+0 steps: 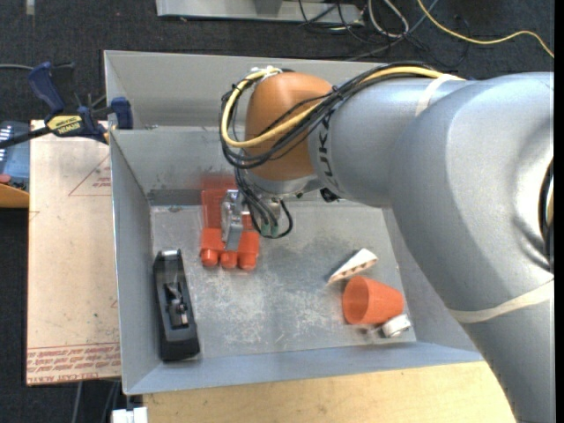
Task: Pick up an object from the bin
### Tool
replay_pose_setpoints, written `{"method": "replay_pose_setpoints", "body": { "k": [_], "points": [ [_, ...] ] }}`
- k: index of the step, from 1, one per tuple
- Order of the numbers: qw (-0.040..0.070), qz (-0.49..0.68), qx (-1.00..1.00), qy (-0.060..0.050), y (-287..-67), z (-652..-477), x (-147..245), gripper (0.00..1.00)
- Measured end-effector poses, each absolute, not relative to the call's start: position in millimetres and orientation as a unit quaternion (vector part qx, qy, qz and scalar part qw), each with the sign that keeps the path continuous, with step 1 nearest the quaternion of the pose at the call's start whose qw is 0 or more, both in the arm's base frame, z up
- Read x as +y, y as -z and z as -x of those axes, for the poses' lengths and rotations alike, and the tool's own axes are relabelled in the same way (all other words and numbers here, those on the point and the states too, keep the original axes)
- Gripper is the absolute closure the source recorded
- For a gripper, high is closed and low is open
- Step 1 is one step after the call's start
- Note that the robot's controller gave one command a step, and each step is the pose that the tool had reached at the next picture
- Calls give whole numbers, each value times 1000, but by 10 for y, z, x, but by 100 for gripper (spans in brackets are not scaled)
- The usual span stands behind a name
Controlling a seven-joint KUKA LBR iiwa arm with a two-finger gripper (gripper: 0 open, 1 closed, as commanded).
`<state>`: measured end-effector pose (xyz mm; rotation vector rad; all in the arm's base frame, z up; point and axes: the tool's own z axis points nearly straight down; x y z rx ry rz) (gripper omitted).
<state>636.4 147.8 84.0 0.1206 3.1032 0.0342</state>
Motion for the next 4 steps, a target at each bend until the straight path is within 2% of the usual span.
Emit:
{"method": "replay_pose_setpoints", "body": {
  "k": [3,4],
  "points": [
    [21,-29,999,-10,-844,-6424,1558,100],
    [33,40,999,-11,-840,-6369,1713,100]
  ]
}}
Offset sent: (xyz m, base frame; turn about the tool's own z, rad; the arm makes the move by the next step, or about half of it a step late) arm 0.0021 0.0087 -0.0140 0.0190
